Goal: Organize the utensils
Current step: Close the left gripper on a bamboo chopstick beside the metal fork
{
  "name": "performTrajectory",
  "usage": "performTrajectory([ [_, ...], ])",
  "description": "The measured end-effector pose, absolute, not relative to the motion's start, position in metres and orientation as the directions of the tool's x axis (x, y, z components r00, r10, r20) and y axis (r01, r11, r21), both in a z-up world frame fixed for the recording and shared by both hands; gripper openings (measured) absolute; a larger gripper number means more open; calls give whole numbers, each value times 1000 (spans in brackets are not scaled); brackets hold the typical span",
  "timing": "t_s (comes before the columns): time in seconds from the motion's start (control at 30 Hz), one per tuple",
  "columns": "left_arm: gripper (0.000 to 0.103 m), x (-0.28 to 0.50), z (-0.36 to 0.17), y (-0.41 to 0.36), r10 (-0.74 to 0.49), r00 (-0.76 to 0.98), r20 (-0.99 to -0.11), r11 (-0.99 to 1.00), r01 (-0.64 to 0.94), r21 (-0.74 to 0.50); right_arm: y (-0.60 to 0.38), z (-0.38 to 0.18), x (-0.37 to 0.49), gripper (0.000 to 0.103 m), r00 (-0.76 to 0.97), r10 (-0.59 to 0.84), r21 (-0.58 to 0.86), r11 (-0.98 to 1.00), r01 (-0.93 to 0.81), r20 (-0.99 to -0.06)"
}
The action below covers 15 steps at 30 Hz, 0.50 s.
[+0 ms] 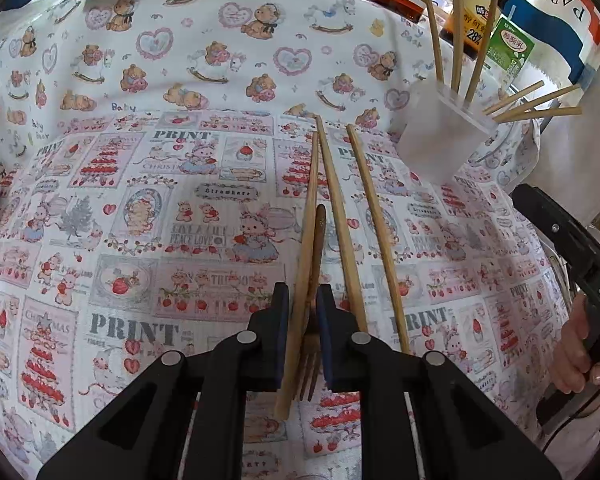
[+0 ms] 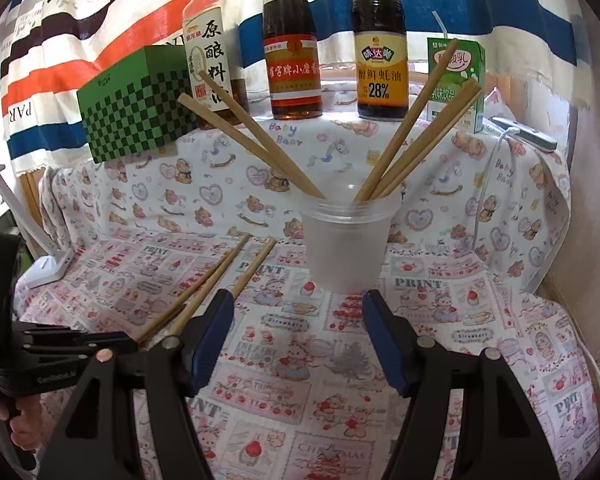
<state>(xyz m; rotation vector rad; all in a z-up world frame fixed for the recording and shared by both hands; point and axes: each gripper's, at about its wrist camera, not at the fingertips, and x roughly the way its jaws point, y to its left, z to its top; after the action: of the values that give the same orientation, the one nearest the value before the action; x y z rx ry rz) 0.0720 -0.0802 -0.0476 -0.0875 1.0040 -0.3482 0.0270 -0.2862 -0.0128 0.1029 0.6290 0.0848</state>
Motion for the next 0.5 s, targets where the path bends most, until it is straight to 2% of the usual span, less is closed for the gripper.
performTrajectory([
  [0.13, 18, 70, -44, -78, -218, 545, -810, 970, 215, -116, -285, -14, 28, 65, 801, 110, 118, 992, -49, -588],
  [0.27, 18, 72, -44, -71, -258, 521, -814, 963, 204, -175, -284, -15, 28, 65, 797, 110, 116, 992, -51, -594],
  [0.4, 19, 70, -37, -64, -246, 563, -789, 968, 188, -168, -283, -14, 28, 65, 797, 110, 109, 992, -56, -594],
  [0.47, 28, 67, -31, -60, -248, 593, -766, 968, 178, -175, -282, -14, 27, 65, 796, 111, 108, 992, -59, -594],
  [0.5, 36, 66, -28, -58, -247, 611, -752, 969, 175, -176, -282, -14, 27, 65, 796, 112, 106, 993, -60, -595],
])
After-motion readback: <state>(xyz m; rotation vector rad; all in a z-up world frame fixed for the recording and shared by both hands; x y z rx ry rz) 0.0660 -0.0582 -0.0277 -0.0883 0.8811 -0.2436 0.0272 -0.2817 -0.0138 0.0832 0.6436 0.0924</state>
